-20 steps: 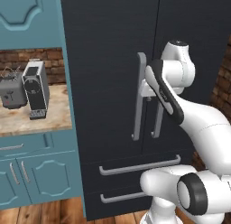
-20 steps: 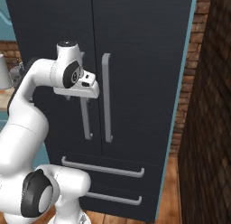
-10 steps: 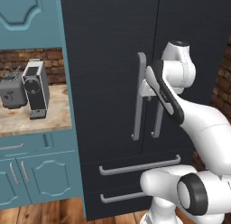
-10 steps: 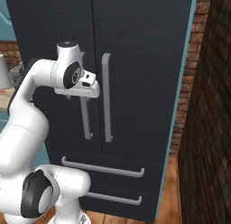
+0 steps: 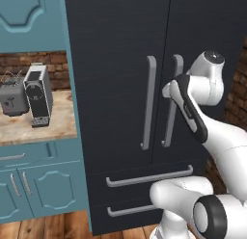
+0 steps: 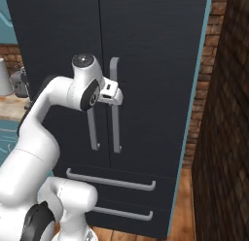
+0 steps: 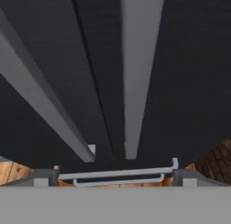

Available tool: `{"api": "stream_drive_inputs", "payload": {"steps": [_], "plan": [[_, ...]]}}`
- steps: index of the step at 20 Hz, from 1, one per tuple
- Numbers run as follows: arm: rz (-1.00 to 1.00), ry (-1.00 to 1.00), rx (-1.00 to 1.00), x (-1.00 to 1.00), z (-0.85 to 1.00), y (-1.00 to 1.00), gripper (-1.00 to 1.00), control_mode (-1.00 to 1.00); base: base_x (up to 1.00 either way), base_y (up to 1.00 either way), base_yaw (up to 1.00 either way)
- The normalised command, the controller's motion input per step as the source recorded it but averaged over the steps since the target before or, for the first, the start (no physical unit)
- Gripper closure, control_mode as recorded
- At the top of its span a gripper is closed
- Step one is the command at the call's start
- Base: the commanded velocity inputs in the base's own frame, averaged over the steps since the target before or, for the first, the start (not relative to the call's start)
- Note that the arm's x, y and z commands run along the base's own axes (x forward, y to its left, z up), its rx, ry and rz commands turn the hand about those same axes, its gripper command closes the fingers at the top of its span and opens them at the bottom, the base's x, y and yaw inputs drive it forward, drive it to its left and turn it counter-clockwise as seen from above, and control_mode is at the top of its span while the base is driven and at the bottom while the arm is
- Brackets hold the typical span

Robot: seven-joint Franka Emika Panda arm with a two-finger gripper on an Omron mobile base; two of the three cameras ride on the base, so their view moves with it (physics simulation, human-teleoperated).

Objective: Retrieve the sausage and cheese from the fridge and place them on the cutting board on the counter.

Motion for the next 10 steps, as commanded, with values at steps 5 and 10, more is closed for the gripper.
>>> {"api": "stream_drive_inputs", "payload": {"steps": [5, 10], "plan": [[-0.13, -0.21, 0.08, 0.40, -0.01, -0.26, -1.00, -1.00, 0.00, 0.00, 0.00], [-0.04, -0.02, 0.10, 0.68, -0.22, -0.16, -1.00, -1.00, 0.00, 0.00, 0.00]]}}
